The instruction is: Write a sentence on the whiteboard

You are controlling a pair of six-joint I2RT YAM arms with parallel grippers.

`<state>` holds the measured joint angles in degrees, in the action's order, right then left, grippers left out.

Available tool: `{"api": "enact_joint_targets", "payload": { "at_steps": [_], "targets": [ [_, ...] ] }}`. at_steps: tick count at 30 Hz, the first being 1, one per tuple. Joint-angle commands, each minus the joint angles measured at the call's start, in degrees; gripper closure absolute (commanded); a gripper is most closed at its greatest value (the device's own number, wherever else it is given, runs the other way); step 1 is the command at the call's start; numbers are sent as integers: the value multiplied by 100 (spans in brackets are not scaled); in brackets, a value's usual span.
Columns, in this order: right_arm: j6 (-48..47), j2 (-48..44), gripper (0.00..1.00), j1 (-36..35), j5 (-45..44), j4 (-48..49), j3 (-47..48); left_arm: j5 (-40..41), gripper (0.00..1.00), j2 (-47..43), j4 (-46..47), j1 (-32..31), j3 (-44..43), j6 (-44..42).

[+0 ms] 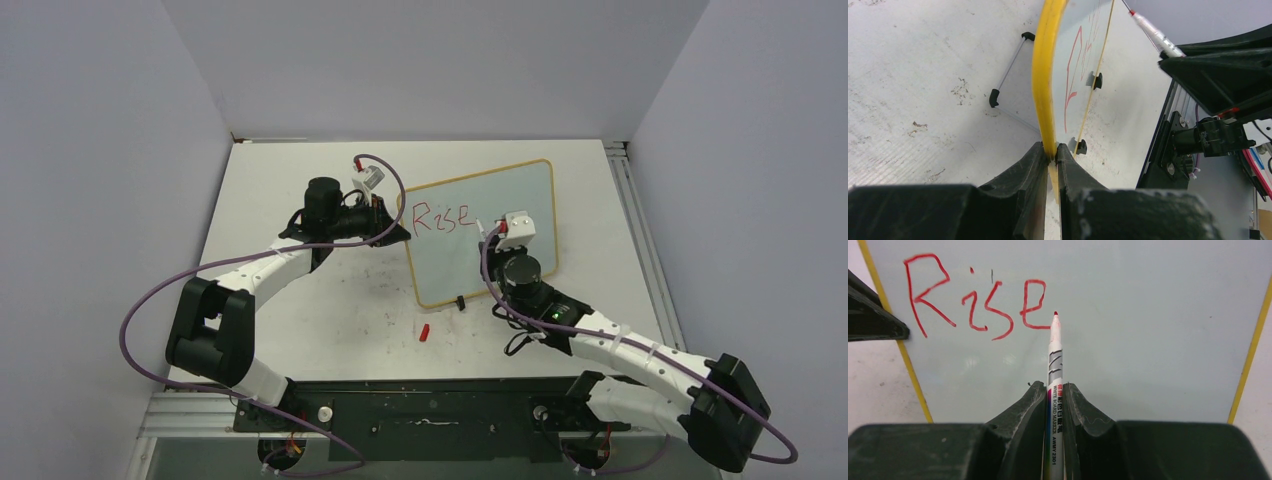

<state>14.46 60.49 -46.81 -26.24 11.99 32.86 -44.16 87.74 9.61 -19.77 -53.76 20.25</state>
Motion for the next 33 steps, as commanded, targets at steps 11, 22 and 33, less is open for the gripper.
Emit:
{"api": "enact_joint_targets", "payload": {
  "at_steps": [11, 22, 33],
  "targets": [
    [-135, -276, 95, 262, 200, 270, 63, -38, 100, -271, 72, -27, -188, -154],
    [-106, 103, 95, 538, 506, 471, 98, -44, 100, -258, 68, -27, -196, -162],
    [-53, 249, 95, 669, 608, 460, 99, -41, 100, -245, 68, -27, -194, -171]
  ]
}}
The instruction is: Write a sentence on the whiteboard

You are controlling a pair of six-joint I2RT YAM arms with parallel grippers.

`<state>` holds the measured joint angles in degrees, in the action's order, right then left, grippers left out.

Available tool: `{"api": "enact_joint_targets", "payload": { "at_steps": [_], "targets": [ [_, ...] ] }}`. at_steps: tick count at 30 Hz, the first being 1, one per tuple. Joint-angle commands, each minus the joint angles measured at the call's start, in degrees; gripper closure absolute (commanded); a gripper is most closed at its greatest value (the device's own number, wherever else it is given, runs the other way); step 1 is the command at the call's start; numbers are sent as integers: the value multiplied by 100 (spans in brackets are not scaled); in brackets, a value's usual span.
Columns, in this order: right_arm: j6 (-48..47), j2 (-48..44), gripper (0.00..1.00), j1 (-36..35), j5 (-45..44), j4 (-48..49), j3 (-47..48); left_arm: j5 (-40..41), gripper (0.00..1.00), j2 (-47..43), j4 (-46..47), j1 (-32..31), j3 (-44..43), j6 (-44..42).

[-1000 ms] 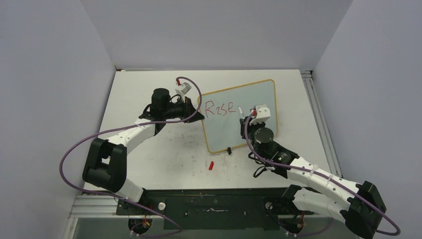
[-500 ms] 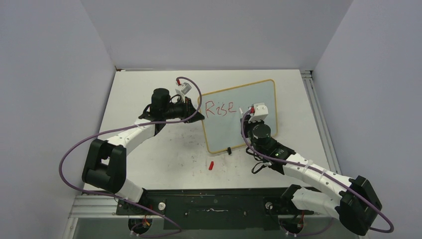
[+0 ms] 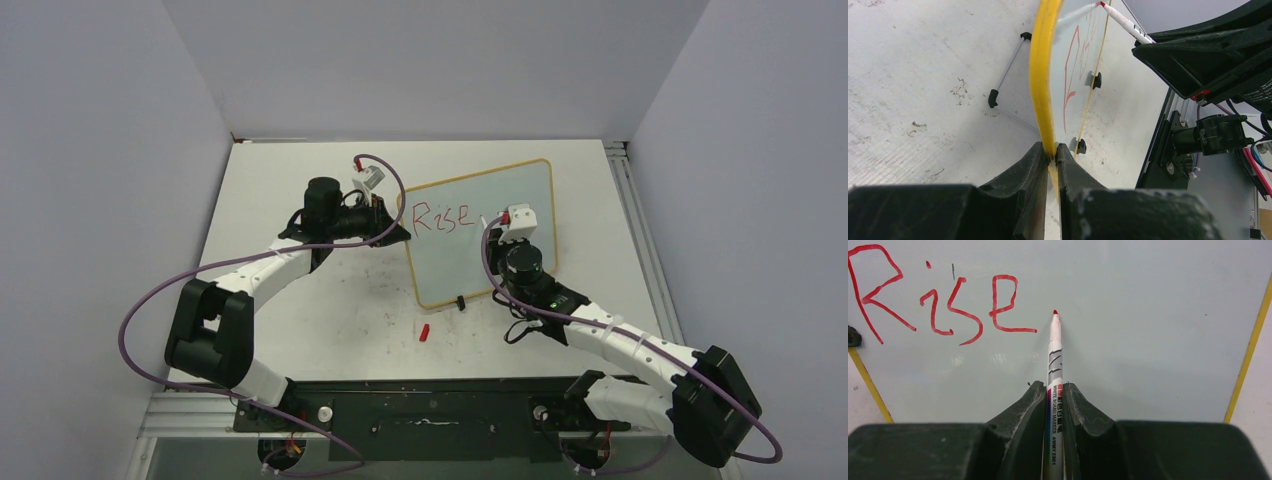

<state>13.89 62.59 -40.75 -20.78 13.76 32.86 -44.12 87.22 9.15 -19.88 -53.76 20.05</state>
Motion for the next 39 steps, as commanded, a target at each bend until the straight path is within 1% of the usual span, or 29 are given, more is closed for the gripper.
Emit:
{"api": "enact_joint_targets", "payload": {
  "at_steps": [1, 25, 34, 39],
  "targets": [
    [22, 32, 95, 67, 41, 266, 86, -47, 100, -191, 114, -18, -196, -151],
    [280, -274, 95, 74, -151, 30, -178, -46, 100, -214, 114, -16, -188, -142],
    [160, -299, 95, 55, 206, 65, -201, -47, 100, -223, 114, -16, -192, -142],
    [147, -713, 95, -11, 300, -14, -212, -48, 100, -215, 114, -16, -195, -142]
  ]
}}
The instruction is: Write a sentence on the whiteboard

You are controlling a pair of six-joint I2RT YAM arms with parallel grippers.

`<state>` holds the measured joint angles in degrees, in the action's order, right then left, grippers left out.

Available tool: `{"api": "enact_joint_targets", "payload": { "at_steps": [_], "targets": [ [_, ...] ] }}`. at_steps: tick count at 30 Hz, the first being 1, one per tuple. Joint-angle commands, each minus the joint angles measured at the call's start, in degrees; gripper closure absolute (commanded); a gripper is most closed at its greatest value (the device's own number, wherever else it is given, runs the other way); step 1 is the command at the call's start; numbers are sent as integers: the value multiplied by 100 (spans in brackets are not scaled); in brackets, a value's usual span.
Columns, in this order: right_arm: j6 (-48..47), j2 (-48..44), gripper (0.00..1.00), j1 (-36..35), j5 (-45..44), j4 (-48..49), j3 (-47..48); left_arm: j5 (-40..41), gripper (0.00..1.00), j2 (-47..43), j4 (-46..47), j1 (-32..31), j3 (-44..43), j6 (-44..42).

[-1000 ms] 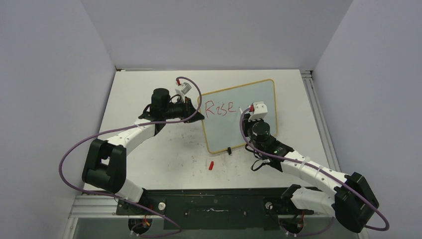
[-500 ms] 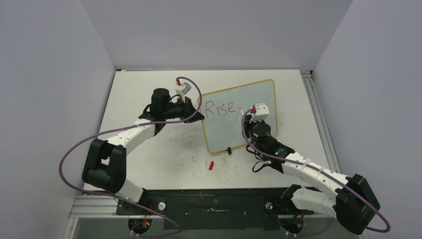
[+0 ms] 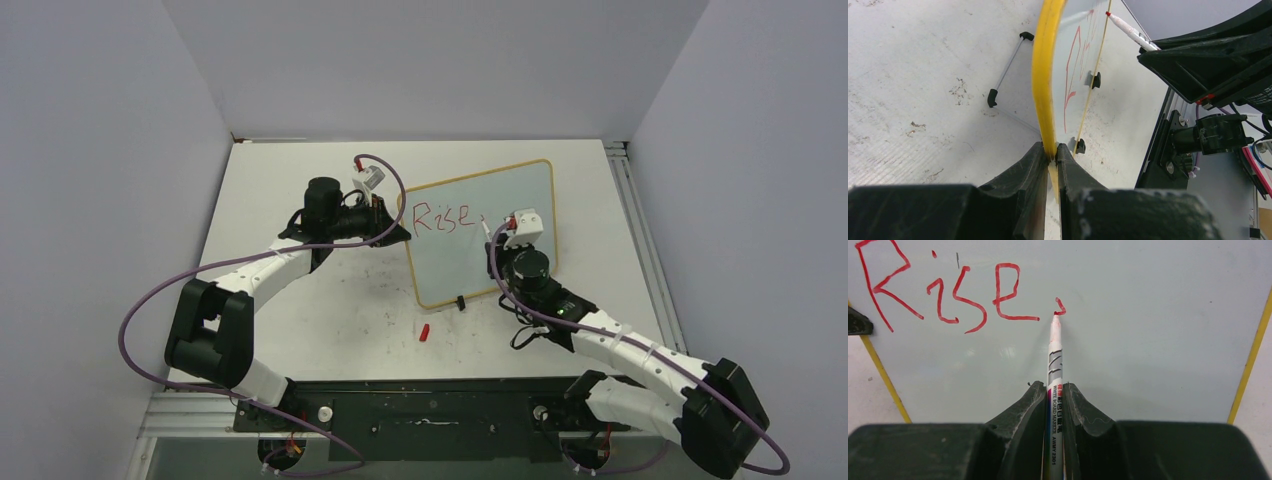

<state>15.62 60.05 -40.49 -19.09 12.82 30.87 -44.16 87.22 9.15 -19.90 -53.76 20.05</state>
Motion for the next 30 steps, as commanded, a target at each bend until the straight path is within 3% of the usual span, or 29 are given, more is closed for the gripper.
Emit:
{"api": "enact_joint_targets", "payload": {
  "at_steps": [1, 8, 30],
  "targets": [
    [-19, -574, 95, -53, 110, 28, -19, -40, 100, -214, 114, -14, -196, -143],
    [-152, -856, 95, -39, -466, -355, 155, -40, 100, -197, 114, -14, -205, -151],
    [-569, -52, 95, 574, 220, 378, 417, -25, 100, -171, 52, -14, -230, -212]
  ]
}}
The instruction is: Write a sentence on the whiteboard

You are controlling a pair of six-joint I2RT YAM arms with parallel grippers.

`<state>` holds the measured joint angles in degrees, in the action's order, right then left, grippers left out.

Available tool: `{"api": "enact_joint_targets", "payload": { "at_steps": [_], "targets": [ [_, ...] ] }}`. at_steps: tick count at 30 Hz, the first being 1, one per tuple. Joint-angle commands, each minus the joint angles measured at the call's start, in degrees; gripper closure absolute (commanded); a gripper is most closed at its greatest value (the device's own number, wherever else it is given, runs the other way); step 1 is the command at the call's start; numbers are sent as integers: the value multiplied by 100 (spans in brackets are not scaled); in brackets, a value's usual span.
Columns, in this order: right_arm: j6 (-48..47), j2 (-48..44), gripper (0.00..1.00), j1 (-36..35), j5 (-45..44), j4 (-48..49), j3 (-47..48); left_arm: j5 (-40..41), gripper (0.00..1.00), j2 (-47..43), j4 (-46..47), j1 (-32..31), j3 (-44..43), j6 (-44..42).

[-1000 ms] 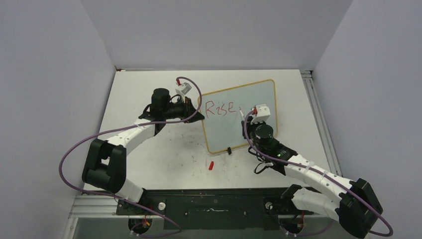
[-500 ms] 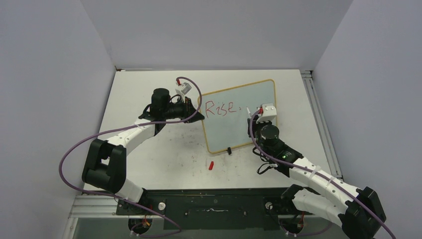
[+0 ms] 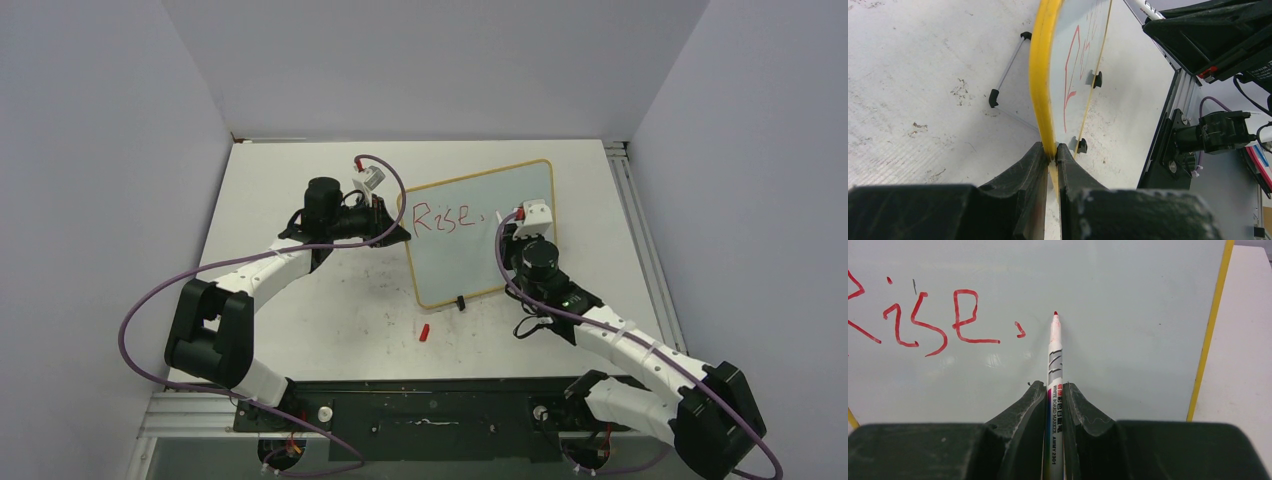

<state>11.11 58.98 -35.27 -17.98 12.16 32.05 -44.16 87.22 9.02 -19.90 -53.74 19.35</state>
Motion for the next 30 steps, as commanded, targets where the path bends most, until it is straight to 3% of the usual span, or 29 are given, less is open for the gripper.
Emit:
{"api": "enact_joint_targets", "payload": {
  "at_steps": [1, 30],
  "targets": [
    [-135, 77, 95, 62, 105, 469, 309, -26, 100, -170, 58, -14, -229, -150],
    [-196, 337, 95, 169, 515, 430, 290, -36, 100, -162, 4, -14, -261, -204]
  ]
}}
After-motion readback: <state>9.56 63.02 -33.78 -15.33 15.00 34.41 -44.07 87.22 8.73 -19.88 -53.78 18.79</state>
